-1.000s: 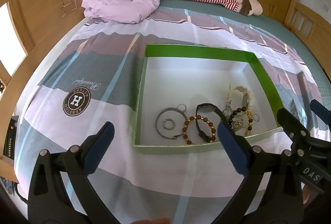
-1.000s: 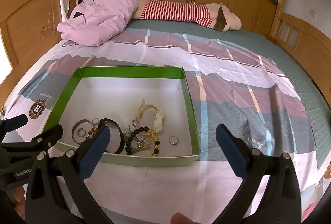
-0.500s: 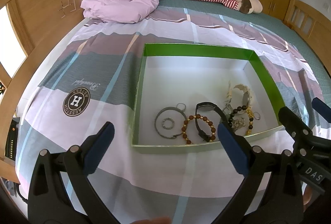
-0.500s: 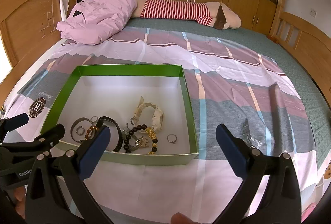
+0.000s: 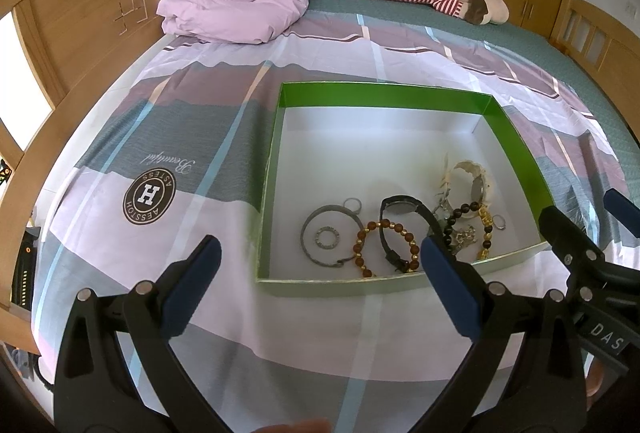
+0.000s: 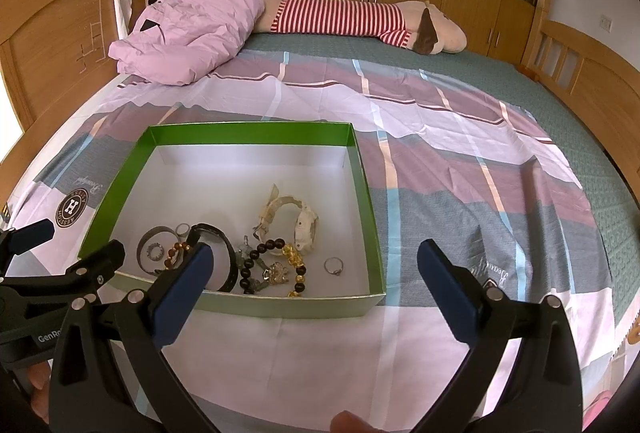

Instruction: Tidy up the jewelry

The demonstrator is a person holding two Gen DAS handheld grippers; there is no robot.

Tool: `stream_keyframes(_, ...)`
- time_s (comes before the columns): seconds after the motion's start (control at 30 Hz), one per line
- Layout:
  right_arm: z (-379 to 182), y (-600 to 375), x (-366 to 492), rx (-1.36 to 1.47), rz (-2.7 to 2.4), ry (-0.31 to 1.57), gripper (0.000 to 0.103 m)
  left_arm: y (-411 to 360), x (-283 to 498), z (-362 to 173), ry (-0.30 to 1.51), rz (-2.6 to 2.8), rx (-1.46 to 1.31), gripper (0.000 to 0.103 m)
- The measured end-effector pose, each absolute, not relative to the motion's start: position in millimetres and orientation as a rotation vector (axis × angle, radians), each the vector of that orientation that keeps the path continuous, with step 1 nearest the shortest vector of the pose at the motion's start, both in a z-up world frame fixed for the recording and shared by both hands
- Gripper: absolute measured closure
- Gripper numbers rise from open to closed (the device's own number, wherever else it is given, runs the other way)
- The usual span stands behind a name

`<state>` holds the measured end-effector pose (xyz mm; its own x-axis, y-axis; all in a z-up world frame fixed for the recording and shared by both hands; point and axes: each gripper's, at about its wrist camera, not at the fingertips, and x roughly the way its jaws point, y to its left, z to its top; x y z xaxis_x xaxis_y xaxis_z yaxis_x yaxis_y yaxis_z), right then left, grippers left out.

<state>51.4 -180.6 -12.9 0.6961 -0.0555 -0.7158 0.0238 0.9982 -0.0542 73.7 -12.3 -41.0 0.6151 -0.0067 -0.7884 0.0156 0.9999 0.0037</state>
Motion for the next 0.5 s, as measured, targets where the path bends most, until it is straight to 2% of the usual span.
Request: stream_keyframes(0.5,-13.6,-180.2,51.4,-0.044,-0.046,0.8,0.001,-11.5,73.5,-41.4,0.91,-0.012,0.012,0.002)
